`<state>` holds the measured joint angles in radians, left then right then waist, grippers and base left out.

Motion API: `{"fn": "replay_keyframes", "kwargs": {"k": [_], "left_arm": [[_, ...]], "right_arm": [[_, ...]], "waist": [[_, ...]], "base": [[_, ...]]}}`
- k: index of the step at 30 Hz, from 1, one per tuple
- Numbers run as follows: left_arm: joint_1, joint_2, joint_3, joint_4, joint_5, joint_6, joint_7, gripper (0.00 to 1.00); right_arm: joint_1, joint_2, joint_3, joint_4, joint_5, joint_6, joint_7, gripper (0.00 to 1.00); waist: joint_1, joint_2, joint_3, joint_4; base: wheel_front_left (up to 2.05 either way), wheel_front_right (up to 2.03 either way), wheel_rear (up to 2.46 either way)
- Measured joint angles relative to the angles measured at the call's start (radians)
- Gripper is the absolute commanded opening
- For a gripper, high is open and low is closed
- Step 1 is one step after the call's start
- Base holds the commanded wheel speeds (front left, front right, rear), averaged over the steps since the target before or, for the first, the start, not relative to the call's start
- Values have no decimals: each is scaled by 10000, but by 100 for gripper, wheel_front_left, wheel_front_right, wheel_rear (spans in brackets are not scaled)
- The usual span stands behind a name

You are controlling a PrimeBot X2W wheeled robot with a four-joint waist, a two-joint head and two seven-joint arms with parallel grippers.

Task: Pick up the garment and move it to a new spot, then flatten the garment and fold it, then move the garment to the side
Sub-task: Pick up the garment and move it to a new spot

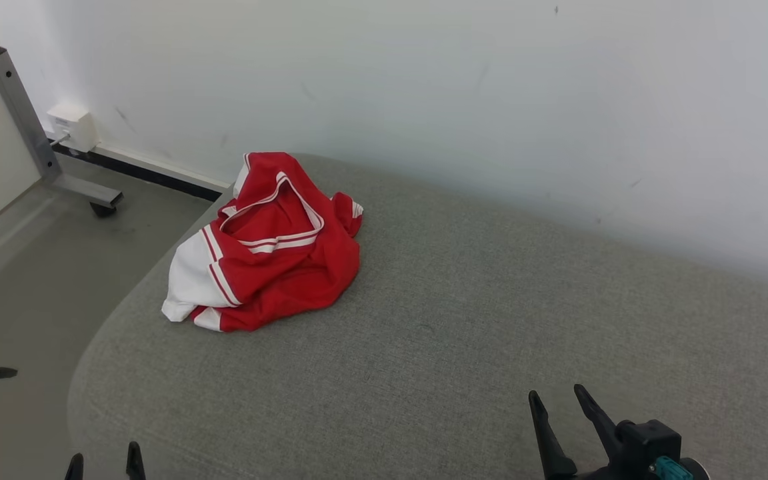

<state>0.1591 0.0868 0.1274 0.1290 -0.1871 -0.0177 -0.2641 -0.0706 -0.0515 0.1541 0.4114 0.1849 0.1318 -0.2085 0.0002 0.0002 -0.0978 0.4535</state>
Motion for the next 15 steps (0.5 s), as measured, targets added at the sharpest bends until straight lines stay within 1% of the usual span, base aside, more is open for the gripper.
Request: {"fn": "replay_keyframes", "kwargs": {"k": [6,12,13,15], "left_arm": [[80,-27,19,-92,-33,46,0,100],[84,-35,19,-109,-69,84,0,100],[80,-29,12,-96,-82,73,0,100],[0,31,-136,10,-92,-113,107,100]], "right_arm": [[-195,2,67,245,58,0,-117,100],[-313,2,178,477,104,0,-219,100],[-310,2,188,500,115,0,-224,100],[-297,4,182,508,115,0,-272,100]], "waist": [[0,0,149,139],[0,-1,123,114],[0,0,111,103],[-1,0,106,93]], "base": [[0,0,0],[0,0,0],[0,0,0],[0,0,0]]}}
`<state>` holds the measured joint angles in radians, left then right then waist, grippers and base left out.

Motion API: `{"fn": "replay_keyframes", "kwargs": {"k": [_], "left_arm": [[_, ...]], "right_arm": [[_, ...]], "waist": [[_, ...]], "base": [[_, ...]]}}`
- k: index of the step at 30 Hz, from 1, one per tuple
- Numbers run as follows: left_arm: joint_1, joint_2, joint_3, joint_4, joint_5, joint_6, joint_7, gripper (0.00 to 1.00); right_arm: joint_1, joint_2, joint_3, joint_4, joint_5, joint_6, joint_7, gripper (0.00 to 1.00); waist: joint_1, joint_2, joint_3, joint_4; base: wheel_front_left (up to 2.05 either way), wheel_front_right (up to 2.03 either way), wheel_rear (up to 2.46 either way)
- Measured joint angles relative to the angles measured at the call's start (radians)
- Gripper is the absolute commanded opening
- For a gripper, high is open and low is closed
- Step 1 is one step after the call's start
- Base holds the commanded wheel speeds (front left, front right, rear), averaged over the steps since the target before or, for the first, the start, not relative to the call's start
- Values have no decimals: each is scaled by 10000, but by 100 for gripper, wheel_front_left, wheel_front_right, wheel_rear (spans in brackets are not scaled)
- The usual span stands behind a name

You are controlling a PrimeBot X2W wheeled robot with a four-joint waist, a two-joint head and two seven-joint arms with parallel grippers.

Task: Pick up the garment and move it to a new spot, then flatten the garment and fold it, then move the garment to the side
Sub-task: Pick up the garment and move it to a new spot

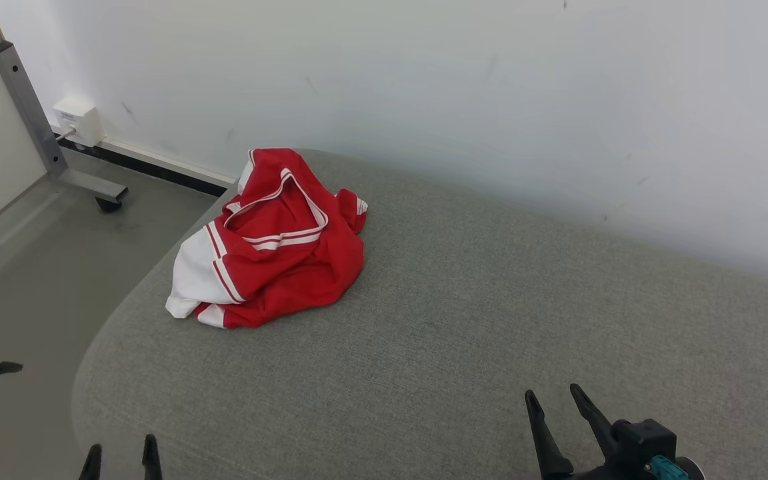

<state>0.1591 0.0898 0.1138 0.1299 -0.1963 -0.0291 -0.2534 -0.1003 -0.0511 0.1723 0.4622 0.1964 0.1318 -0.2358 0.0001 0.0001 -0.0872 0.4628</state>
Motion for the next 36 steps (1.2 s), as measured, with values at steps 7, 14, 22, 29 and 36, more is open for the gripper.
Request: {"fn": "replay_keyframes", "kwargs": {"k": [7,14,22,29,36], "left_arm": [[-1720,121,-280,978,-727,-481,1080,100],[-4558,518,73,2600,-1933,-685,2711,100],[-7279,694,1546,3983,-4730,-483,5026,100],[-8503,1687,2192,4240,-5469,418,6947,100],[-8765,2297,2192,3816,-5359,1632,8356,100]], "right_arm": [[258,-111,-121,-69,-52,0,-19,100],[279,-320,63,-813,-314,0,535,100],[-384,-731,568,-1783,-378,0,1099,100],[-1016,-838,938,-2326,-380,0,1202,100],[-1318,-863,903,-2474,-382,0,1124,100]], "waist": [[0,0,152,96],[0,0,535,83],[1,0,1481,-465],[2,1,2698,-1374],[2,1,3870,-2243]], "base": [[0,0,0],[0,0,0],[0,0,0],[0,0,0],[0,0,0]]}}
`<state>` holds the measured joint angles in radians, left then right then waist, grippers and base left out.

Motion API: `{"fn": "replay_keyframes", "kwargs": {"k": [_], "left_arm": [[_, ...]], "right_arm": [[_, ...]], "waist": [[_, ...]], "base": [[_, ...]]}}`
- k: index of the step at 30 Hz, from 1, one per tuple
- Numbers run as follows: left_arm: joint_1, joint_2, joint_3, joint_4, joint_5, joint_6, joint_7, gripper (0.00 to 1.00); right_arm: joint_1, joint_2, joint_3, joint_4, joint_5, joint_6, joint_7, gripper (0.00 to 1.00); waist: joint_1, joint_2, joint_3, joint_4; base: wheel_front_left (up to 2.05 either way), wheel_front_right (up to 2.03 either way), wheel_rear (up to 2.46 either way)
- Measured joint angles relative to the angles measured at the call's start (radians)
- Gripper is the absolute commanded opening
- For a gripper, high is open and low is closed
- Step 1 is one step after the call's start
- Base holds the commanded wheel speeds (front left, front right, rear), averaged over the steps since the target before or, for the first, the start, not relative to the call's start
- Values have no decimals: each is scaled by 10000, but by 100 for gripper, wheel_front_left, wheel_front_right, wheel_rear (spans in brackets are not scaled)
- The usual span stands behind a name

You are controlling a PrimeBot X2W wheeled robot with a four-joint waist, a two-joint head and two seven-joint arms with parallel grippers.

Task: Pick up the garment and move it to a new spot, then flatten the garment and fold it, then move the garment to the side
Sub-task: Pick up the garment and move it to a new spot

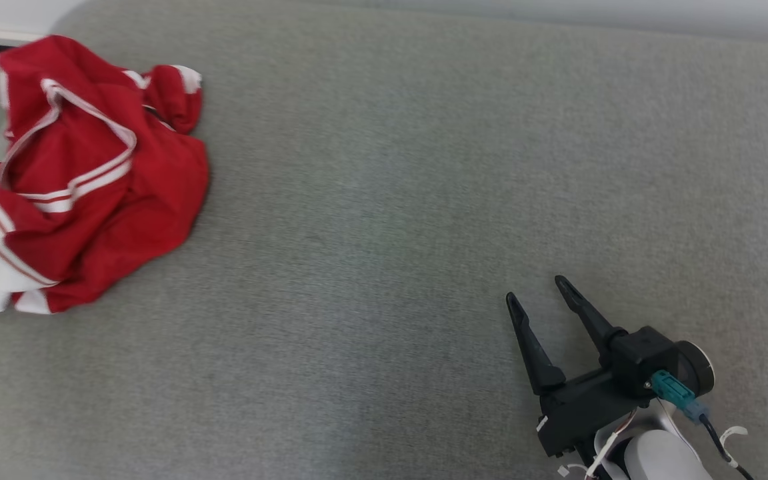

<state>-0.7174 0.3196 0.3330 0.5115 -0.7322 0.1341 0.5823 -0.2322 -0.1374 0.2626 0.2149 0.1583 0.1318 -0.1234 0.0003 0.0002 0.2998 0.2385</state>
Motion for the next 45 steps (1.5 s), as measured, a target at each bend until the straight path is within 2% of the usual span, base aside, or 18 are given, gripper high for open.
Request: {"fn": "replay_keyframes", "kwargs": {"k": [4,11,12,13,14,20,26,34,40,45], "left_arm": [[288,389,-215,-495,445,516,514,100],[756,667,-769,-677,1129,738,702,100],[779,690,-836,-658,1185,740,748,69],[840,723,-917,-648,1244,727,777,25],[900,740,-959,-635,1308,706,740,0],[915,1197,-932,-454,1344,265,242,0],[321,1701,-997,-435,1325,-481,-136,0],[-834,2270,-1887,-633,1799,-1310,-188,0],[-1263,2159,-2548,-1198,2046,-1532,-174,0],[-1755,1745,-3101,-1893,2079,-1778,-40,0]], "right_arm": [[-175,33,-19,31,4,0,-90,100],[-309,71,-59,203,50,0,-207,100],[-327,75,-59,232,79,0,-236,100],[-337,79,-59,255,88,0,-257,100],[-341,90,-69,290,109,0,-268,100],[-332,215,-59,646,211,0,-447,100],[-109,468,12,1221,416,0,-734,100],[747,633,-180,1833,522,0,-986,100],[1241,681,-460,1860,522,0,-1058,100],[1508,729,-596,1707,445,0,-1039,100]], "waist": [[-1,0,612,-587],[-1,-1,1120,-1208],[-2,-1,1144,-1271],[-1,-1,1150,-1324],[-1,0,1130,-1355],[-3,-1,721,-1385],[-4,-2,-44,-1337],[-4,-3,-1464,-1427],[-6,-4,-2341,-1716],[-5,-4,-2843,-2357]], "base": [[0,0,0],[0,0,0],[0,0,0],[0,0,0],[0,0,0],[0,0,0],[0,0,0],[0,0,0],[0,0,0],[0,0,0]]}}
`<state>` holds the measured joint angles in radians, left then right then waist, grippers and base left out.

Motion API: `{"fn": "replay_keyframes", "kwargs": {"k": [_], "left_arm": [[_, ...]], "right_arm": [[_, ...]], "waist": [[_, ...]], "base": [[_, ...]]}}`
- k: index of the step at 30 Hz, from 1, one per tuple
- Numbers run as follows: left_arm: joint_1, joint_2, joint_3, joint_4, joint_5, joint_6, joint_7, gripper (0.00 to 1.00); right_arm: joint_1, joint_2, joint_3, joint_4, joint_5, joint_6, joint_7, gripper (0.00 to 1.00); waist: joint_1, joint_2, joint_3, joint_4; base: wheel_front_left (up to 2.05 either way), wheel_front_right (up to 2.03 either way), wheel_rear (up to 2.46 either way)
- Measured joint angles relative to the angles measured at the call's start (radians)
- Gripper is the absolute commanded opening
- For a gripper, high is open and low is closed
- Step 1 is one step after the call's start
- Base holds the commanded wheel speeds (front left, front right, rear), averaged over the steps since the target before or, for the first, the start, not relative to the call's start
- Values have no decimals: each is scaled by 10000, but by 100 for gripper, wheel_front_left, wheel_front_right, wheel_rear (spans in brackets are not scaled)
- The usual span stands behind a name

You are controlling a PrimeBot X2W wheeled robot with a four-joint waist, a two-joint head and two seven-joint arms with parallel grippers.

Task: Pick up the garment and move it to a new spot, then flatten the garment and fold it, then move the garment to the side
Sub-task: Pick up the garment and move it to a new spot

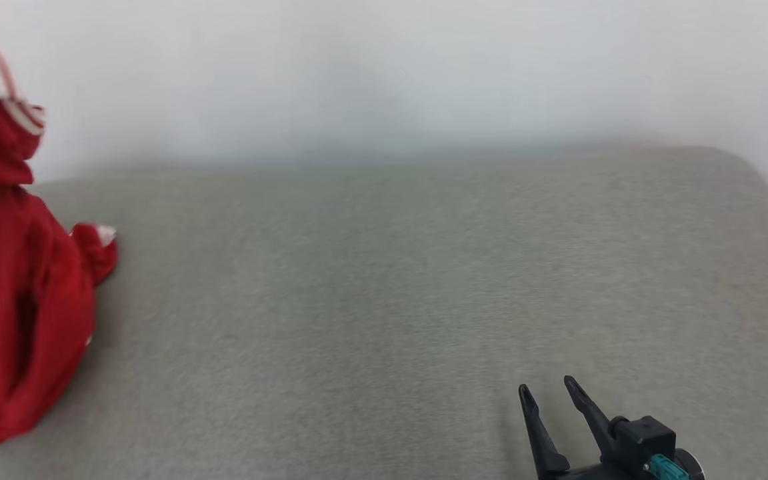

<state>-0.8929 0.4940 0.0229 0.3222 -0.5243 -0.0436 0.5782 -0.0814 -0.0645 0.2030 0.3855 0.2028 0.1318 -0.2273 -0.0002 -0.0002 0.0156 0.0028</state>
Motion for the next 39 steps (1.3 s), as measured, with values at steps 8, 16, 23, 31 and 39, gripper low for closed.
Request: {"fn": "replay_keyframes", "kwargs": {"k": [8,16,23,31,39], "left_arm": [[-870,-1164,-767,-711,-385,-186,184,0],[-1156,-2213,-1145,-663,-878,-286,-201,0],[-840,-2790,-1367,-376,-1103,-462,-865,0],[1113,-2978,-1783,700,-817,-537,-2006,0],[2830,-3135,-2489,2506,-19,-504,-3459,100]], "right_arm": [[145,75,10,-150,42,0,84,100],[46,100,35,-251,50,0,176,100],[-24,107,115,-282,42,0,198,100],[-249,125,410,-199,207,0,159,100],[-385,128,418,-27,259,0,125,100]], "waist": [[0,0,-366,-1254],[2,1,-427,-2293],[2,1,-240,-2913],[4,3,123,-3334],[4,2,293,-3465]], "base": [[0,0,0],[0,0,0],[0,0,0],[0,0,0],[0,0,0]]}}
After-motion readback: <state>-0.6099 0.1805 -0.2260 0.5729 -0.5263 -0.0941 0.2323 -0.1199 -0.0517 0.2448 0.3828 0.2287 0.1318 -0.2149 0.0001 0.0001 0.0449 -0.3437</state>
